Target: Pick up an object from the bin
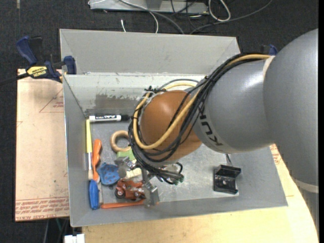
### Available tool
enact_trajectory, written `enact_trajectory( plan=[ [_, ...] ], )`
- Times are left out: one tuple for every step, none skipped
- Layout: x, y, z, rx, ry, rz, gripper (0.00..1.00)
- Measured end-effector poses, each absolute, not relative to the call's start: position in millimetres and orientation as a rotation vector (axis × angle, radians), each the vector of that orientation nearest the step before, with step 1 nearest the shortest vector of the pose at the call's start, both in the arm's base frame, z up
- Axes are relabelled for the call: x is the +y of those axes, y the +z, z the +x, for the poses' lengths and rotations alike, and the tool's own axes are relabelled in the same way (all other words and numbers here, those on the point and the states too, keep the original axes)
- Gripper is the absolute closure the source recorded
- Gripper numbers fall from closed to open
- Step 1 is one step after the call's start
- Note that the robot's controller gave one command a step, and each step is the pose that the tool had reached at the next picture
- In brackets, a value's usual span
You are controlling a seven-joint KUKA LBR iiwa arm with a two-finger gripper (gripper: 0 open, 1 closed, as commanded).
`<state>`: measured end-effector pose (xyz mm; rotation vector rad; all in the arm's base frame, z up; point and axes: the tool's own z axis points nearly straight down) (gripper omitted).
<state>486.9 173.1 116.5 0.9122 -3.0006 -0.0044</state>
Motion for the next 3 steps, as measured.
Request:
enact_trajectory(
  plan=[
    [163.6,68.6,526.3,-3.039,-0.008,0.816,0.00],
    [153.4,70.0,511.8,-3.007,-0.010,0.913,1.00],
    [153.4,70.0,511.9,-3.006,-0.010,0.913,1.00]
  ],
)
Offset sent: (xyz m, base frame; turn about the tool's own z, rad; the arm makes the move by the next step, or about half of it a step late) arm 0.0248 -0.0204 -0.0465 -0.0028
